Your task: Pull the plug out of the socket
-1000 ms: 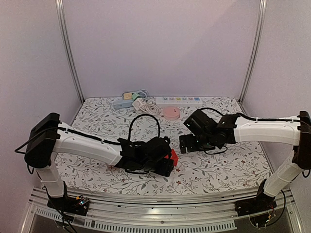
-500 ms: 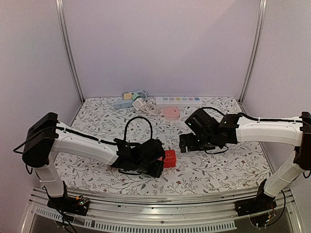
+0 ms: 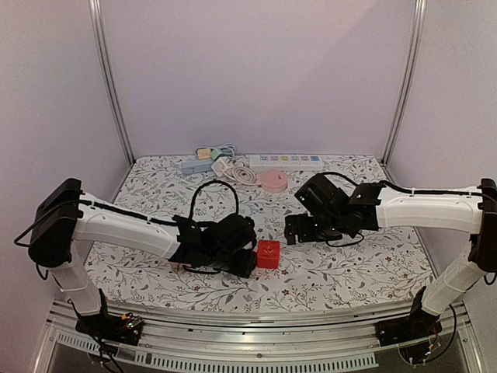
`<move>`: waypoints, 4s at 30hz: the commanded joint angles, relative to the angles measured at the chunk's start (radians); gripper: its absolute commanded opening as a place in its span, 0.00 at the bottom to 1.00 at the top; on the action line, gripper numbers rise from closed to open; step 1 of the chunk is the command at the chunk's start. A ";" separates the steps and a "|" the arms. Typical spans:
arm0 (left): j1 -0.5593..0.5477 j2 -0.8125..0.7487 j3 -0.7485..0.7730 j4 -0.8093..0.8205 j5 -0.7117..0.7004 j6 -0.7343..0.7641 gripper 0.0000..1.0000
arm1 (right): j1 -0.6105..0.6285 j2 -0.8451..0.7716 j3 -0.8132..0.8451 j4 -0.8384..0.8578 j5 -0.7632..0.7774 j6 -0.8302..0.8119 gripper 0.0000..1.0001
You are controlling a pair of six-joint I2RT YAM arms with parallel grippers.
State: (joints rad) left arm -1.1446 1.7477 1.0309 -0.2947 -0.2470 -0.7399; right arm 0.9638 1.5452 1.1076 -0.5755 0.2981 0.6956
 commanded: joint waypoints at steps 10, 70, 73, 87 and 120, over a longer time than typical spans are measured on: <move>0.015 0.065 0.067 -0.014 0.037 0.085 0.39 | 0.001 0.027 0.008 0.019 -0.022 0.002 0.99; 0.064 -0.098 0.078 -0.158 0.347 0.146 0.00 | 0.199 0.225 0.092 0.055 -0.051 -0.097 0.97; 0.065 -0.106 0.074 -0.146 0.382 0.166 0.00 | 0.181 0.220 0.077 0.076 -0.077 -0.135 0.95; 0.105 -0.141 0.025 -0.120 0.439 0.126 0.00 | 0.137 0.136 -0.053 0.165 -0.141 -0.266 0.93; 0.020 -0.095 0.018 -0.040 0.420 -0.099 0.53 | 0.180 -0.039 -0.166 0.168 -0.004 0.015 0.94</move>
State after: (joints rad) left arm -1.1137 1.7145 1.0710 -0.3256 0.2153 -0.8257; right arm 1.1130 1.5280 0.9409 -0.3637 0.2581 0.6926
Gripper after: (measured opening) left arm 0.491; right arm 0.933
